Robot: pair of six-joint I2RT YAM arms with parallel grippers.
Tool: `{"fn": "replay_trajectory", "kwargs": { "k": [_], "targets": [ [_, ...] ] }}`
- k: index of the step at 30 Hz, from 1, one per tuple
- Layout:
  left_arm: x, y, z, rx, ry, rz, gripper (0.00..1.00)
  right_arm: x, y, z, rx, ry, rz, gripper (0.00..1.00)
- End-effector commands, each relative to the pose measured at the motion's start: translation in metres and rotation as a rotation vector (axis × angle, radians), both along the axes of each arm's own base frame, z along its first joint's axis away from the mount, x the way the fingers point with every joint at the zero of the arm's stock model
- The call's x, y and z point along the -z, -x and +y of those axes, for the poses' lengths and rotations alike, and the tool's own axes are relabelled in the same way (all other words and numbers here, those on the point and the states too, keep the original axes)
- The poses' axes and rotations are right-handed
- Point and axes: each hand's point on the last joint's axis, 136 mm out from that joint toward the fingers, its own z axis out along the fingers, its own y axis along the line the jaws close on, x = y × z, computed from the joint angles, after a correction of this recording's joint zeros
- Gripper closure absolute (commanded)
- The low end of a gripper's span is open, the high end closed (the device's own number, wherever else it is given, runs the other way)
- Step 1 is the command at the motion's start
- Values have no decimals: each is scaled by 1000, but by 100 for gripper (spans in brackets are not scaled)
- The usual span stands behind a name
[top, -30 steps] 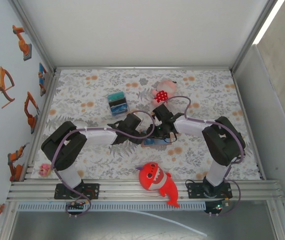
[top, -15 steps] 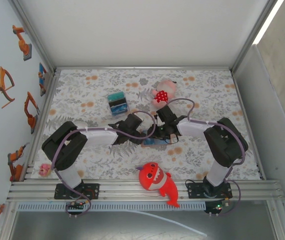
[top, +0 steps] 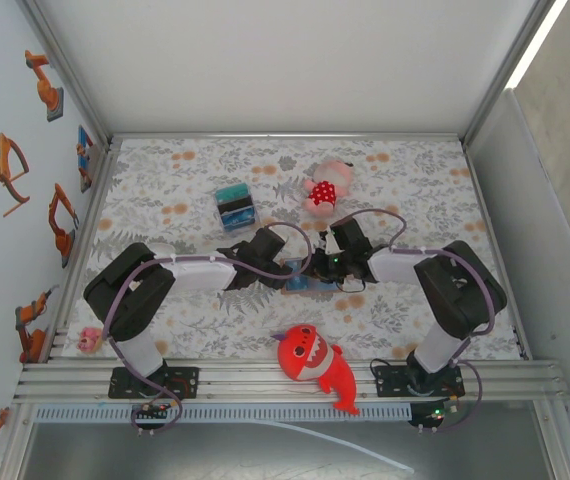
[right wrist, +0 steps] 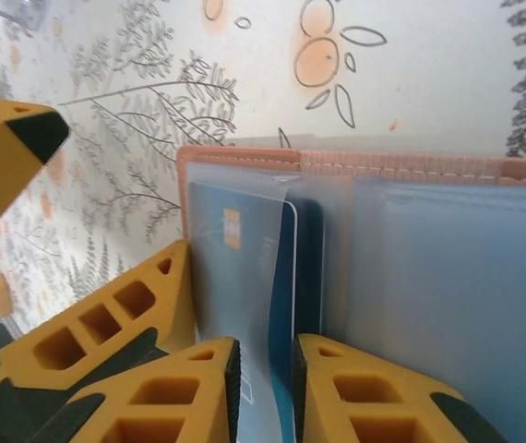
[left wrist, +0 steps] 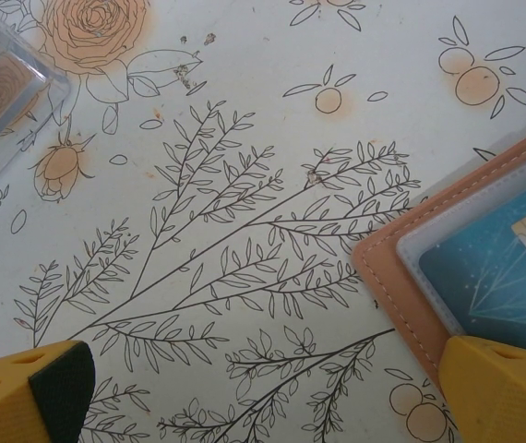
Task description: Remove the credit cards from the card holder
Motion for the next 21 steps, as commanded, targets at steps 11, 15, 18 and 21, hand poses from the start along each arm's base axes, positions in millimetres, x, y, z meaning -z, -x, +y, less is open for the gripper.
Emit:
{"fn": "replay_trajectory", "kwargs": {
  "k": [11, 15, 18, 21],
  "targets": [
    [20, 14, 14, -1, -103, 63, 3, -34, -9, 8, -9, -148, -77, 89],
    [21, 14, 16, -4, -113, 65, 3, -34, -9, 6, -3, -154, -76, 89],
    [23, 14, 18, -7, -122, 68, 3, -36, -9, 7, -5, -168, -75, 82],
    [22, 14, 18, -8, -128, 66, 3, -37, -10, 7, 0, -180, -73, 80]
  ]
}}
